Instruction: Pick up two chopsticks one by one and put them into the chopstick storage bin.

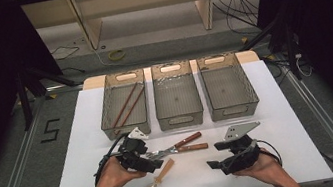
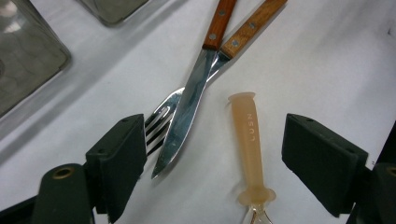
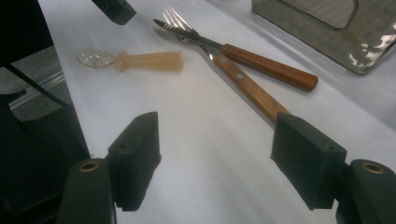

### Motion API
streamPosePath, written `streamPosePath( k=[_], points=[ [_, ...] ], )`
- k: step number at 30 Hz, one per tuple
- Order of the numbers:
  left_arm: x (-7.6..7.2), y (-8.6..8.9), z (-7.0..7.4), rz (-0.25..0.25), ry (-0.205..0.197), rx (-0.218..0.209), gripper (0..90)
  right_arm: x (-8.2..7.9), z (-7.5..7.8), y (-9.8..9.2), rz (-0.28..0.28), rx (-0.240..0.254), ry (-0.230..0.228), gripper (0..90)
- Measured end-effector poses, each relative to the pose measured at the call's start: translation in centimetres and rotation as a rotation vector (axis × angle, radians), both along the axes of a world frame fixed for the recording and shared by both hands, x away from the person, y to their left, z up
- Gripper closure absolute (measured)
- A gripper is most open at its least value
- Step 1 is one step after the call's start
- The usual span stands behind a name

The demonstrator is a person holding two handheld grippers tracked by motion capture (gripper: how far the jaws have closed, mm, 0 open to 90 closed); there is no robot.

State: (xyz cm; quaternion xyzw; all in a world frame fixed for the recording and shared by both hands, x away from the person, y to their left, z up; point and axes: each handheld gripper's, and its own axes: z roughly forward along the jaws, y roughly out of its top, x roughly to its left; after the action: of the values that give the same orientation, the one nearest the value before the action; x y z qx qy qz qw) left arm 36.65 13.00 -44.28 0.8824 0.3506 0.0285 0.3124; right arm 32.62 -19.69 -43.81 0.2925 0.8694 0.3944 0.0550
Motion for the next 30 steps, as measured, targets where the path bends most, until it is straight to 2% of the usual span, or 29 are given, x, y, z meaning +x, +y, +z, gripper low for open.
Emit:
streamPosePath(
  k=[11, 21, 30],
  points=[
    [-0.7, -0.7, -0.6, -0.019, 0.021, 0.03, 23.2, 0.0, -0.1, 0.0, -0.002, -0.001, 0.003, 32.9],
    [-1.1, -1.3, -1.2, -0.032, 0.042, 0.036, 24.5, 0.0, 0.0, -0.1, -0.004, -0.002, 0.0, 32.9],
    [-1.4, -2.1, -1.9, -0.055, 0.052, 0.07, 29.2, 0.0, 0.1, -0.2, -0.011, 0.002, -0.002, 32.8]
  ],
)
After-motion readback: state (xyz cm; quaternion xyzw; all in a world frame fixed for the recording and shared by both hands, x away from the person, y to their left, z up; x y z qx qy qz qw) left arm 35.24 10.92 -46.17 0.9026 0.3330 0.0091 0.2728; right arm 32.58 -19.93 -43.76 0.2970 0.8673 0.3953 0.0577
